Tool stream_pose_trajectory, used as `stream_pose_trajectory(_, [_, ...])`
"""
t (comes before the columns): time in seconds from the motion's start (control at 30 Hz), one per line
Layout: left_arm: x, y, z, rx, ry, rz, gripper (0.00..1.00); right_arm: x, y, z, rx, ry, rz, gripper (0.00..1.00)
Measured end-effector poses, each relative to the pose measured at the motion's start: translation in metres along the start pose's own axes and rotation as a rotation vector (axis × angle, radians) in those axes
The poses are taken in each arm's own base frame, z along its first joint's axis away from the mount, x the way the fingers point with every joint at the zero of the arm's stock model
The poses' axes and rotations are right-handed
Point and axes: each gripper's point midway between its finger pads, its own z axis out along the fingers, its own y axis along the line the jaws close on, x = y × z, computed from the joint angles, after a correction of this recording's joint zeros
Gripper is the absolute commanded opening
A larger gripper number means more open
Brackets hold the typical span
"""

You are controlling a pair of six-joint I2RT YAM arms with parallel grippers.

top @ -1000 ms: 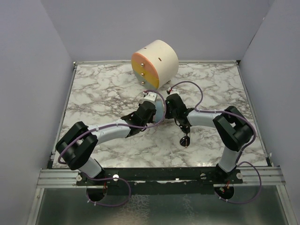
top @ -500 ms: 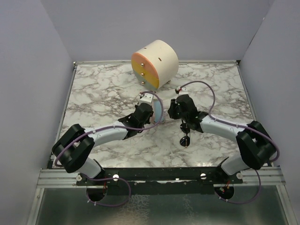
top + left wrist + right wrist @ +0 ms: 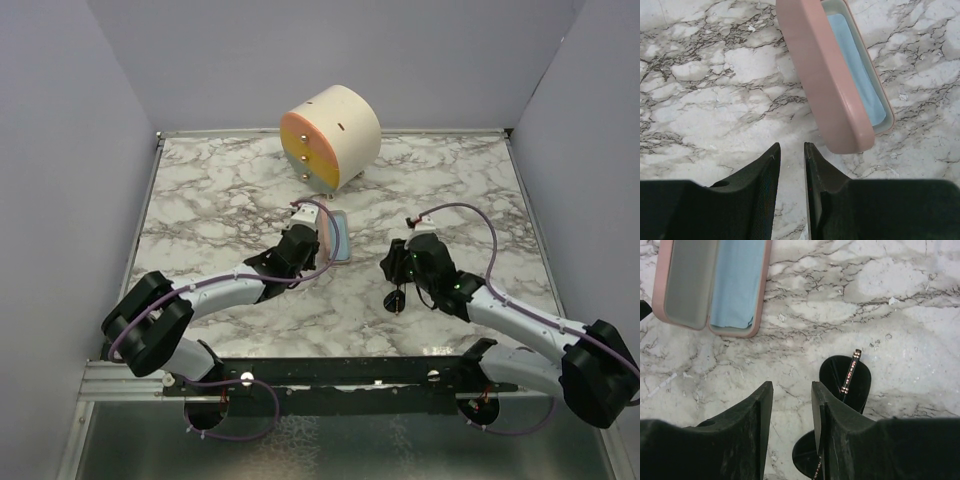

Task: Organize the sunglasses
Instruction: Pick up the sunglasses from the center of the board.

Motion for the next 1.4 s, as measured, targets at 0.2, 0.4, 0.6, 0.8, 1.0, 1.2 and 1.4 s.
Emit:
stream_pose_trajectory(0.2, [0.002,-0.003,-0.003,0.026,0.004,-0.012,0.28,0.011,-0.009,-0.011,-0.003,0.012,0.044,0.38])
stream_pose_trajectory(0.4, [-0.001,-0.005,-0.007,0.047,-0.009,-0.025,0.28,0.024,-0.018,-0.018,0.007,0.054,0.091,0.38])
stream_pose_trajectory(0.6, [-0.002,-0.009,-0.008,0.065,-0.011,-0.028,0.28,0.034,-0.020,-0.024,-0.012,0.089,0.143,0.37])
stream_pose_trajectory(0.8, [-0.001,-0.012,-0.009,0.085,-0.007,-0.029,0.28,0.055,-0.030,-0.024,-0.007,0.142,0.190,0.37])
stream_pose_trajectory(1.0, [-0.002,-0.014,-0.009,0.093,-0.008,-0.030,0.28,0.059,-0.032,-0.023,-0.008,0.158,0.206,0.35])
stream_pose_trajectory(1.2, [-0.002,-0.014,-0.009,0.096,-0.010,-0.032,0.28,0.064,-0.033,-0.022,-0.010,0.180,0.212,0.34])
stream_pose_trajectory(1.4, [-0.003,-0.015,-0.009,0.097,-0.012,-0.033,0.28,0.071,-0.038,-0.019,0.012,0.212,0.224,0.32])
